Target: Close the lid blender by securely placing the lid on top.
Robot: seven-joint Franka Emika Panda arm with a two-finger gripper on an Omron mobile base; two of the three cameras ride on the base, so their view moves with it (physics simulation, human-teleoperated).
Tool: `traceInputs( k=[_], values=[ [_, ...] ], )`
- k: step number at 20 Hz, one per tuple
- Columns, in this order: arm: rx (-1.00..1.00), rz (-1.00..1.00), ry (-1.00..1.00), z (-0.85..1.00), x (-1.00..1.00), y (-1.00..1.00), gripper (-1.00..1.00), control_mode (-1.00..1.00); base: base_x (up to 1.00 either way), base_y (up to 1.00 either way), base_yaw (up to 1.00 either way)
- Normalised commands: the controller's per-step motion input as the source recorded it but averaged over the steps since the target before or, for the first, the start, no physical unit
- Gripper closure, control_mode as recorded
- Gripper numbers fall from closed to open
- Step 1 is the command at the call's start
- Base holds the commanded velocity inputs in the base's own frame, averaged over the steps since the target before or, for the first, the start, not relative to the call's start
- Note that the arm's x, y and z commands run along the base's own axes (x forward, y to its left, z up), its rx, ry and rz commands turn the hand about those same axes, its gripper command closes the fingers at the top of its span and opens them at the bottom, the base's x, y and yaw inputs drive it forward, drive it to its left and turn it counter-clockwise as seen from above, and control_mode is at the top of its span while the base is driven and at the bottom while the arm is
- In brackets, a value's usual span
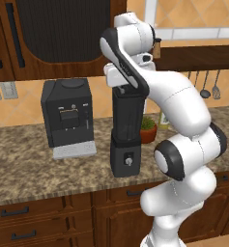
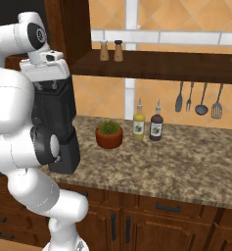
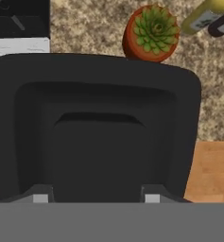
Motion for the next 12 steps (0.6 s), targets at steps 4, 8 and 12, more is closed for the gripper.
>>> traceInputs(
  k=[4, 8, 12],
  values=[
    [0.0, -0.01, 0.07, -0.05, 0.0, -0.01, 1.0, -1.0, 0.0, 0.0, 0.0],
    [0.0, -0.01, 0.02, 0.0, -0.01, -0.05, 1.0, -1.0, 0.0, 0.0, 0.0],
    [0.0, -0.01, 0.03, 0.0, -0.02, -0.03, -1.0, -1.0, 0.0, 0.0, 0.0]
  ],
)
